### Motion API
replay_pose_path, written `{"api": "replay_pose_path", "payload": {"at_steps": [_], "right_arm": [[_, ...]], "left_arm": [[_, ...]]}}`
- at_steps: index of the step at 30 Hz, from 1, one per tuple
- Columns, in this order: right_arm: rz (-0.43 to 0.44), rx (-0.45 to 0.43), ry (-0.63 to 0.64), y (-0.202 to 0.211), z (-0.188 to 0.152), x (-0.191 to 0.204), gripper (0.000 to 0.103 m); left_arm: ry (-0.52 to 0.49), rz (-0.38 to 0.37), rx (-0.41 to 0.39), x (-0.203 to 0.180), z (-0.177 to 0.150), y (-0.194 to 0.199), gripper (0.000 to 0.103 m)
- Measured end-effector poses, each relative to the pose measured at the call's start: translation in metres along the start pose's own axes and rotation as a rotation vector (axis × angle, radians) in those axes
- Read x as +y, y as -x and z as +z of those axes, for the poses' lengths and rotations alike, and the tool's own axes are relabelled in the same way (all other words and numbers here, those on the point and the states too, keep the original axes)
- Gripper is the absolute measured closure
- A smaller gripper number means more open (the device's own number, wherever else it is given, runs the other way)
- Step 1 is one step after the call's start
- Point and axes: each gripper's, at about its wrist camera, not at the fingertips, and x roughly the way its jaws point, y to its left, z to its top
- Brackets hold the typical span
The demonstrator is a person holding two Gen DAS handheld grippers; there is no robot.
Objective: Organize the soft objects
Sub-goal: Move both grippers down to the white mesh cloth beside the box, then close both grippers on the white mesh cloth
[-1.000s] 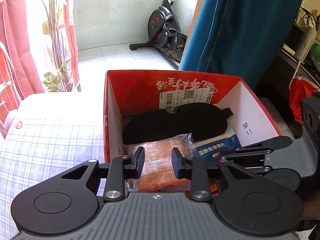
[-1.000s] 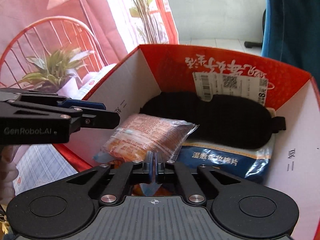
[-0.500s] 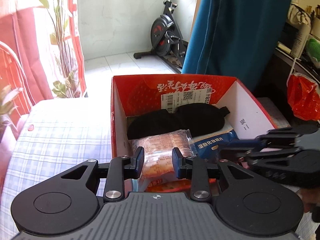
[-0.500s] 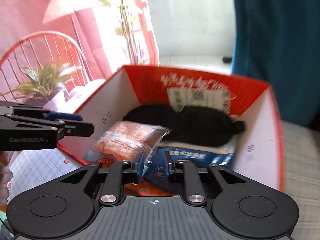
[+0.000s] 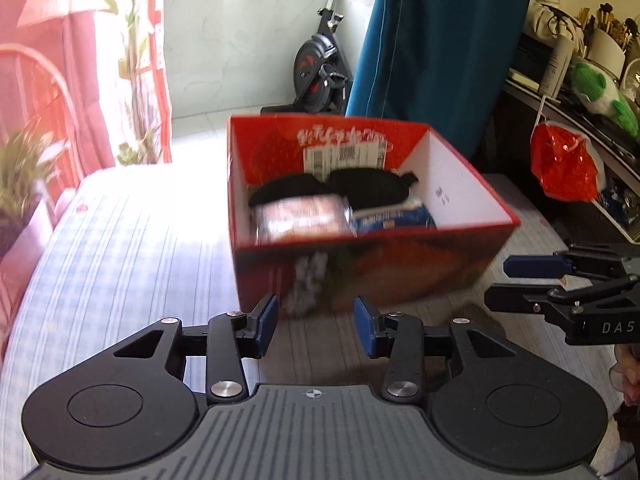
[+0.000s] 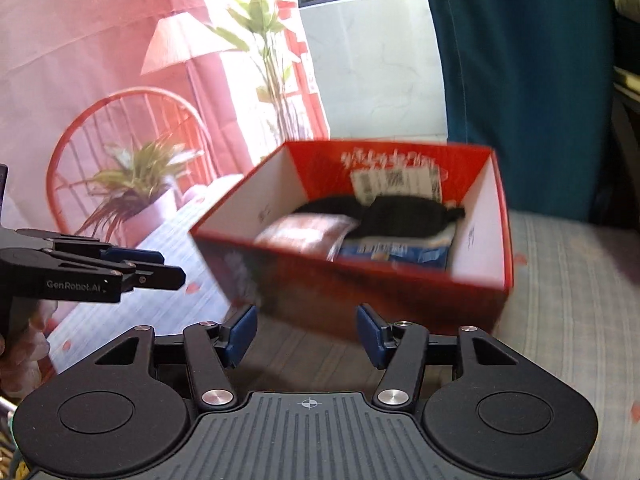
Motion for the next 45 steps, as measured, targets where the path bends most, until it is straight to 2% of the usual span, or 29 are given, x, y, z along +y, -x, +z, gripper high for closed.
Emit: {"api": "replay_pose_path", "payload": {"at_steps": [5, 7, 8, 10, 12, 15, 21, 25, 30, 37, 45], "right_arm": [[0.007, 0.026, -0.025, 0.013, -0.042, 0.007, 0.051], [0.006, 0.041, -0.026, 0.018, -0.056, 0.011, 0.048], [0.002, 0.049, -0.023, 0.020, -0.062, 0.013, 0.046], [-0.005, 0.061, -0.023, 0.025, -0.074, 0.016, 0.032], [-0.017, 0.078, -0.035, 0.029, -0.085, 0.019, 0.022], [-0.028, 0.111, -0.050, 0.030, -0.099, 0.022, 0.012], [-0.044, 0.165, -0.051, 0.022, -0.122, 0.022, 0.011], [-0.055, 0.202, -0.021, 0.011, -0.131, 0.020, 0.012], [-0.041, 0.191, -0.006, 0.002, -0.132, 0.015, 0.019], [-0.034, 0.157, 0.031, -0.012, -0.125, 0.006, 0.020], [-0.102, 0.078, 0.124, -0.035, -0.103, -0.003, 0.024]], "left_arm": [[0.062, -0.004, 0.008, -0.005, -0.040, 0.014, 0.054], [0.059, -0.005, 0.012, -0.010, -0.052, 0.019, 0.051], [0.053, -0.006, 0.012, -0.013, -0.058, 0.021, 0.046], [0.040, 0.000, 0.013, -0.018, -0.068, 0.025, 0.038], [0.038, 0.000, 0.024, -0.021, -0.076, 0.026, 0.031], [0.064, -0.009, 0.065, -0.017, -0.087, 0.020, 0.030], [0.105, -0.023, 0.137, -0.013, -0.106, -0.001, 0.030], [0.125, -0.061, 0.173, -0.012, -0.116, -0.012, 0.030], [0.149, -0.098, 0.204, -0.012, -0.124, -0.022, 0.038], [0.168, -0.083, 0.207, -0.010, -0.122, -0.041, 0.038], [0.130, -0.029, 0.151, -0.017, -0.107, -0.062, 0.035]]}}
